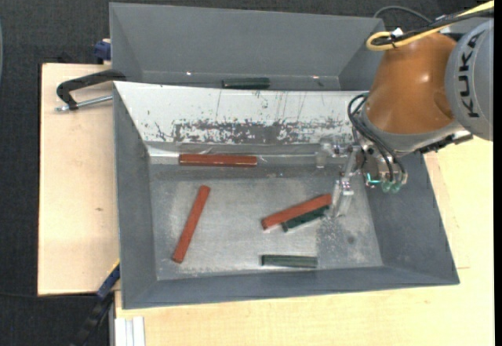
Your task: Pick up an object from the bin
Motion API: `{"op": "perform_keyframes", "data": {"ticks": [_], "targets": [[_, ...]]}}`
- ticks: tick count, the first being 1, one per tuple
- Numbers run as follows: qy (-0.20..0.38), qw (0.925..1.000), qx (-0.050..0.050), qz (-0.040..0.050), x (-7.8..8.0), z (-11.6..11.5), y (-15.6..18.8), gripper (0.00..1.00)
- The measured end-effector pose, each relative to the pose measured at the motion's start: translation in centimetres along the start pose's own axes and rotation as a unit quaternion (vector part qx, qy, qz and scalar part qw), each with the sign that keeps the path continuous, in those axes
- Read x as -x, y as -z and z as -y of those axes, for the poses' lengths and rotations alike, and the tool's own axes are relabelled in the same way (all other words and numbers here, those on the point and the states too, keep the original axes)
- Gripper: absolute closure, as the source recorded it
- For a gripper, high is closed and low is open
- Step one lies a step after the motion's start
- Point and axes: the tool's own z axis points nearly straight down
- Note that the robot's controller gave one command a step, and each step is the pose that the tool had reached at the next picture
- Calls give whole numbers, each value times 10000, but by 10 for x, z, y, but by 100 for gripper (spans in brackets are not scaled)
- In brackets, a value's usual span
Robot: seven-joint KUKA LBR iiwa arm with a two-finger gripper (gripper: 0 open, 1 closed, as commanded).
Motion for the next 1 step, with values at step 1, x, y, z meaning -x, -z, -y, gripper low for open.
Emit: {"op": "perform_keyframes", "data": {"ticks": [1], "targets": [[-362,9993,0,40,4,0,-20,0]]}}
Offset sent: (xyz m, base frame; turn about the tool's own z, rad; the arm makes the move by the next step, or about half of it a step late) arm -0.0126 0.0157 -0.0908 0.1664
